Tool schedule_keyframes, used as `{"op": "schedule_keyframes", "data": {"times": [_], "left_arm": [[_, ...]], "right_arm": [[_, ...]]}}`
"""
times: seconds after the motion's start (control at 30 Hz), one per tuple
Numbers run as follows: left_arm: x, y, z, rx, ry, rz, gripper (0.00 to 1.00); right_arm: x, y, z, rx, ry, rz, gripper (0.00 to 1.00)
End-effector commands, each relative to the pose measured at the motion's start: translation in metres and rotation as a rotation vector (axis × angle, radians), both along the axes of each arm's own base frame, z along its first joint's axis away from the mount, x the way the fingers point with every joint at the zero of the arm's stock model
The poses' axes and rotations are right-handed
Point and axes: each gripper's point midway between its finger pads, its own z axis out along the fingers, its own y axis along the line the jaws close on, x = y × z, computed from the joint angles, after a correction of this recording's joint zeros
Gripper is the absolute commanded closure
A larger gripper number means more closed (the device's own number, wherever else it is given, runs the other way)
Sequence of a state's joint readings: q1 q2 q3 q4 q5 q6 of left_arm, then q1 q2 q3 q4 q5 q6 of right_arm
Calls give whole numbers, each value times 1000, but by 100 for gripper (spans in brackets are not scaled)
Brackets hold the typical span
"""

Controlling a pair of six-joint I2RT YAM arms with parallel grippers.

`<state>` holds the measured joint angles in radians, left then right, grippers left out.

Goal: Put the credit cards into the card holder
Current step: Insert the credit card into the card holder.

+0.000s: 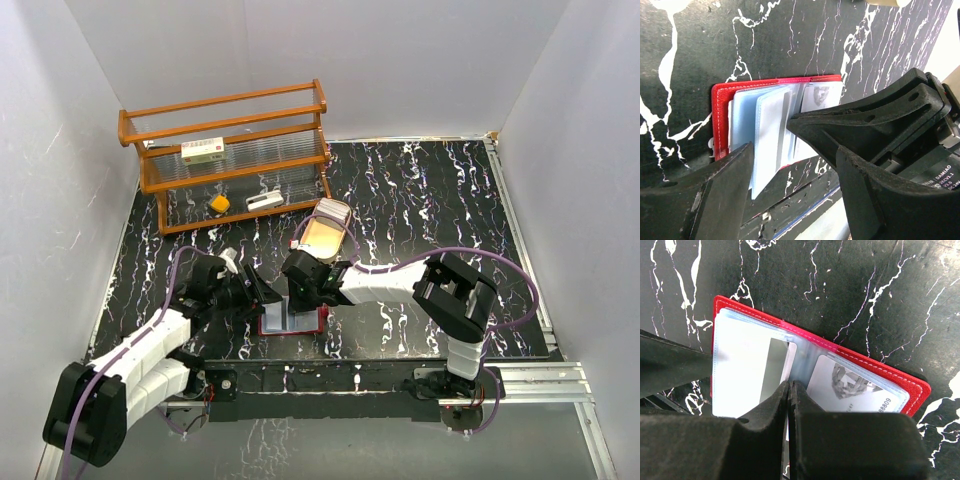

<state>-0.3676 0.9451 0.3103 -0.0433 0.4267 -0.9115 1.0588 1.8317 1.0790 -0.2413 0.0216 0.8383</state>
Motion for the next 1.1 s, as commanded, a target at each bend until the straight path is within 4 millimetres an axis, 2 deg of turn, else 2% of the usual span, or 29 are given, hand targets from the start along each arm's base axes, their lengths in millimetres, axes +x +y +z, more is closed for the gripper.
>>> {"op": "schedule_keyframes", "data": {"times": [0.0,0.2,0.37,0.8,1.07], "left_arm": [[3,5,11,28,-15,18,36],[3,10,10,54,-10,35,36],[5,1,15,-2,-25,10,35],[0,5,-12,48,24,-8,35],[-1,9,-20,85,36,-11,35]], "right_arm": [[-6,-14,-27,-82,6,0,99],[-5,-14,-26,-80,2,-2,99],[-5,-15,-26,-81,2,-2,99],[-5,-14,-26,-82,1,0,99],[-5,-14,-28,-90,4,0,100]]}}
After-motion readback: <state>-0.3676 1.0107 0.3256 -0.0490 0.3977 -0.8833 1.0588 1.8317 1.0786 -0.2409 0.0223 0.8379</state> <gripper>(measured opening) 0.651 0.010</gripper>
